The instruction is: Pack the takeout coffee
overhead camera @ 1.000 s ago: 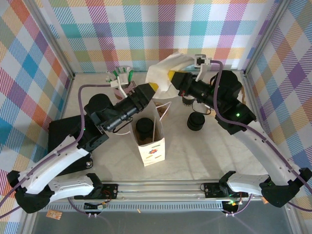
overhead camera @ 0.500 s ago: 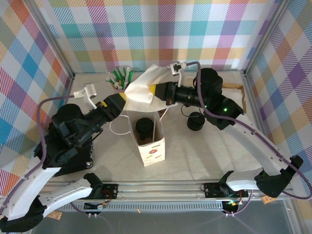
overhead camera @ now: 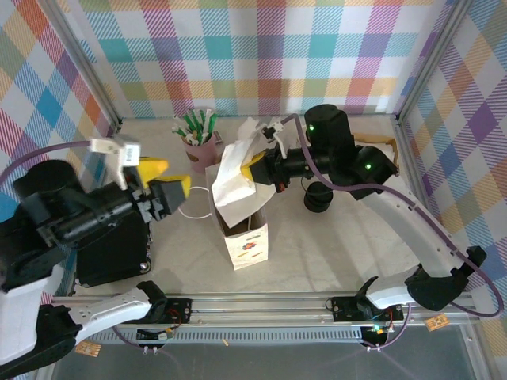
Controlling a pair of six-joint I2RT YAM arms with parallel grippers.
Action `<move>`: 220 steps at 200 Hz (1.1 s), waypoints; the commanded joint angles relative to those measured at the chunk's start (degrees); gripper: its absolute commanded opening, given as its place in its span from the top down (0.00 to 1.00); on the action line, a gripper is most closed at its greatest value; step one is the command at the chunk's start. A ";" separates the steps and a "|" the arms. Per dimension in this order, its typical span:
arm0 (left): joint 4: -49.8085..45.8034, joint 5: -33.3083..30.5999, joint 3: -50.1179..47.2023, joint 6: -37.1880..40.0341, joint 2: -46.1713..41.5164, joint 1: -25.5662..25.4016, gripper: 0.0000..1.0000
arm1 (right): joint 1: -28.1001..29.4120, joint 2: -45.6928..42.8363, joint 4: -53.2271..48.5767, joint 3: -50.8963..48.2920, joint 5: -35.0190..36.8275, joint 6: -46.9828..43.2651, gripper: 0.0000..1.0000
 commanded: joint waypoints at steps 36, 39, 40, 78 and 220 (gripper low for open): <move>12.46 13.28 -9.65 -3.62 3.05 0.36 0.10 | 3.34 1.80 -0.63 2.21 -11.65 -2.57 1.00; 13.66 13.89 -10.14 -3.83 2.95 0.34 0.10 | 3.50 1.85 -0.56 2.29 -11.88 -2.63 1.00; 13.84 14.07 -10.32 -3.95 2.93 0.31 0.09 | 3.58 1.86 -0.52 2.31 -11.99 -2.59 1.00; 18.86 14.56 -13.22 -5.29 2.30 0.32 0.17 | 4.35 1.35 1.47 2.74 -14.41 -2.35 1.00; 41.08 9.46 -25.64 -18.41 -3.08 0.62 0.84 | 4.97 -2.55 4.87 -1.75 -10.64 -0.34 1.00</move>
